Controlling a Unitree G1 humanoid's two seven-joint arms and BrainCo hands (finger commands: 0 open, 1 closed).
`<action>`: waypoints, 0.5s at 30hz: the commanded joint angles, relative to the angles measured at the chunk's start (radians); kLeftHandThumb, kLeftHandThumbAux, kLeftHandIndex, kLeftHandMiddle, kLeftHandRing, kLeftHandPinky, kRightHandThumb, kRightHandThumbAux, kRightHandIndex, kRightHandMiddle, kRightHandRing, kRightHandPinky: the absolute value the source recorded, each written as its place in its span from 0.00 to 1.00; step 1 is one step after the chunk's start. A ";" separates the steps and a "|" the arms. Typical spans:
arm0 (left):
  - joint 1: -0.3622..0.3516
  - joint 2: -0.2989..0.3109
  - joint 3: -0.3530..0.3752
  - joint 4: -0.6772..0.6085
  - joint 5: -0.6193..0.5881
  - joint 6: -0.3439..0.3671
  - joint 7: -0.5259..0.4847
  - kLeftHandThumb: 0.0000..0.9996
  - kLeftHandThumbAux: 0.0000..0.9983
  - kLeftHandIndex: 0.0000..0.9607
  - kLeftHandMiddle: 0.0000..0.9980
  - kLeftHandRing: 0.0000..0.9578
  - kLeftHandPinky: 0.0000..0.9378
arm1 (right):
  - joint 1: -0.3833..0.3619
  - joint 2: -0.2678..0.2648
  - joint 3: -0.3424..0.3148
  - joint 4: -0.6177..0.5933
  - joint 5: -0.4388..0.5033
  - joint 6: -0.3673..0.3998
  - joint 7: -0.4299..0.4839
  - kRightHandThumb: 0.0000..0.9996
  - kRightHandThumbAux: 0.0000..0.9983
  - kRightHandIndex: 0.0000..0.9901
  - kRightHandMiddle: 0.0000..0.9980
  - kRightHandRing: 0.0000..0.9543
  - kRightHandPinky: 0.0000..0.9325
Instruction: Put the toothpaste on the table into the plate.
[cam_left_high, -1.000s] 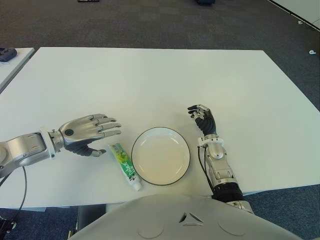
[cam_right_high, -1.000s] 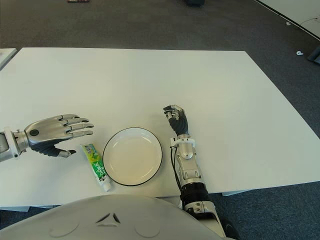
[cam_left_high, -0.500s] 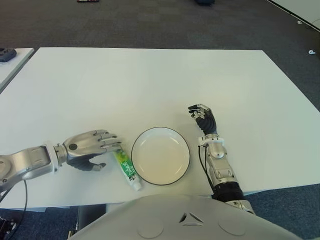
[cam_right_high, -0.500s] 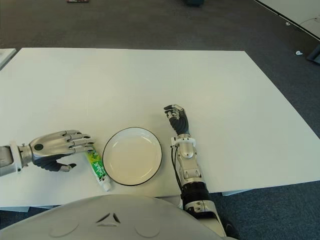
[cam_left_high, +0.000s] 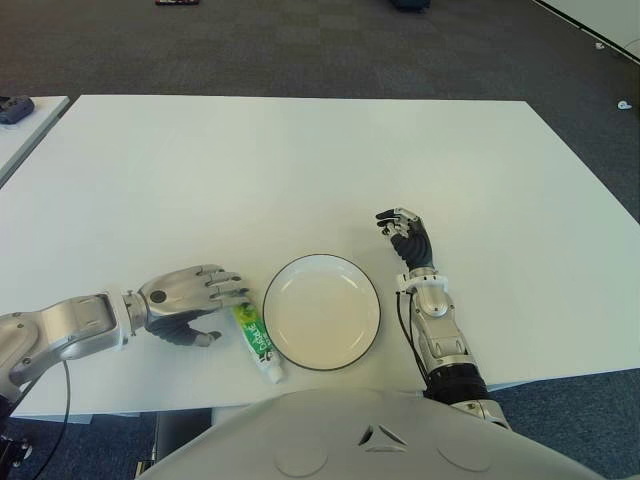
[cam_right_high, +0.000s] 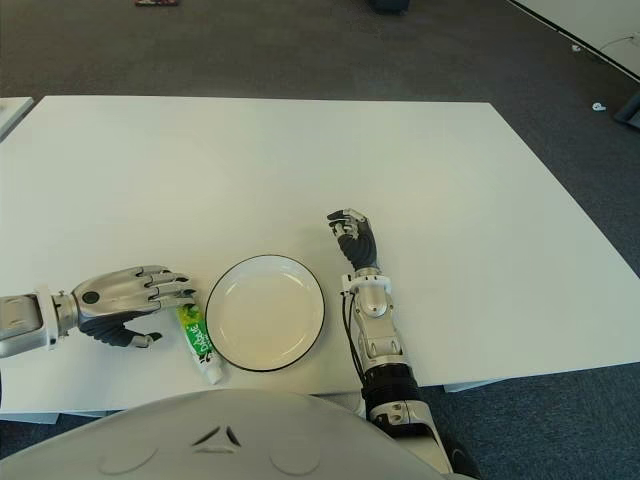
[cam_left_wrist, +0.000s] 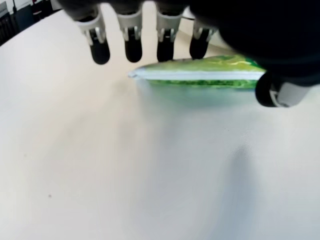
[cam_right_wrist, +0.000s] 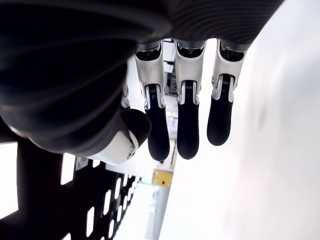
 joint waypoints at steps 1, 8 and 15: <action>-0.015 -0.034 -0.036 0.016 -0.010 0.013 -0.058 0.45 0.27 0.00 0.07 0.04 0.09 | 0.008 -0.002 -0.001 -0.004 -0.006 0.008 -0.003 0.71 0.74 0.42 0.40 0.40 0.42; -0.047 -0.065 -0.065 0.008 -0.027 0.038 -0.140 0.44 0.28 0.00 0.05 0.02 0.08 | 0.019 -0.003 -0.002 -0.015 -0.004 0.007 -0.004 0.71 0.74 0.42 0.40 0.40 0.42; -0.096 -0.107 -0.110 0.023 -0.016 0.061 -0.196 0.44 0.29 0.00 0.04 0.01 0.08 | 0.034 -0.004 -0.002 -0.031 -0.008 0.008 -0.008 0.71 0.74 0.42 0.39 0.39 0.42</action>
